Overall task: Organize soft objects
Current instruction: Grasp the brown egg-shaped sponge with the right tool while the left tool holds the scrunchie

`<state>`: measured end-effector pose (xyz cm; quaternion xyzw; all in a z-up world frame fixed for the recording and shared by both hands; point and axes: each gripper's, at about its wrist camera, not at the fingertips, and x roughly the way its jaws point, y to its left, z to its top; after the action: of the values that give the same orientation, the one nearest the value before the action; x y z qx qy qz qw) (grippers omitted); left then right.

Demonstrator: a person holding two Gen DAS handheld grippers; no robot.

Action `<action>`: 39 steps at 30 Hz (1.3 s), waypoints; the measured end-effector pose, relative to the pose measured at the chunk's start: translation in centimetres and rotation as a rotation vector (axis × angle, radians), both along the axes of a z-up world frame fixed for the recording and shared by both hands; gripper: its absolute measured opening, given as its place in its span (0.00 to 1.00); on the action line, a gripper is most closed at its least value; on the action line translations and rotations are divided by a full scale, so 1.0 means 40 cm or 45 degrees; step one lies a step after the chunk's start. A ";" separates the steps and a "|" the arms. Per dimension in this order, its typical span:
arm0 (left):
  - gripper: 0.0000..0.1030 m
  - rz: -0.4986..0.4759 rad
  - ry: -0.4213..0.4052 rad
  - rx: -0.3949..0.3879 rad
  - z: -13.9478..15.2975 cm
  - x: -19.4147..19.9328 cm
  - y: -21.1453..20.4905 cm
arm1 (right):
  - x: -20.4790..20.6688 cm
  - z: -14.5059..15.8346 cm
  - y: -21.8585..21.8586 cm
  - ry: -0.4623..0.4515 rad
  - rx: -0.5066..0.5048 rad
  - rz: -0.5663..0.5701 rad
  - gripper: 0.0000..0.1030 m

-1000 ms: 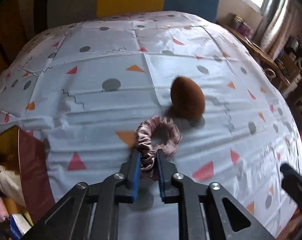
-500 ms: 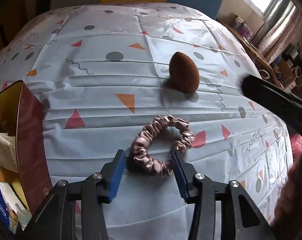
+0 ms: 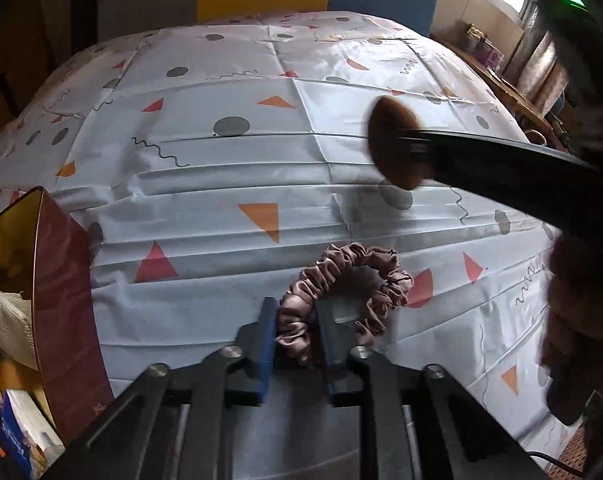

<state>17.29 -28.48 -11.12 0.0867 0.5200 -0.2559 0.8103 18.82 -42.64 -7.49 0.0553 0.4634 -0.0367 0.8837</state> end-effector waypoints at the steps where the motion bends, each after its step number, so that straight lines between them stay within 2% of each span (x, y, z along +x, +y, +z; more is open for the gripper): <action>1: 0.11 0.000 0.000 -0.003 0.001 -0.001 0.002 | -0.029 0.012 -0.005 -0.003 0.018 -0.011 0.29; 8: 0.08 -0.010 0.023 -0.073 0.019 -0.026 0.026 | -0.247 0.020 -0.027 0.054 0.135 -0.110 0.30; 13: 0.08 -0.017 -0.029 -0.064 0.045 -0.071 0.052 | -0.344 -0.028 0.000 0.104 0.123 -0.130 0.30; 16: 0.08 -0.017 -0.059 -0.062 0.063 -0.098 0.065 | -0.340 -0.042 0.022 0.117 0.051 -0.086 0.33; 28: 0.08 -0.041 -0.262 -0.113 0.178 -0.242 0.126 | -0.332 -0.062 0.024 0.120 0.038 -0.074 0.35; 39: 0.08 -0.007 -0.322 -0.158 0.232 -0.316 0.204 | -0.334 -0.070 0.034 0.107 -0.018 -0.039 0.35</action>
<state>4.66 -20.32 -1.83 0.0694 0.3967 -0.2768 0.8725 5.48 -41.29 -10.27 0.0544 0.4990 -0.0556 0.8631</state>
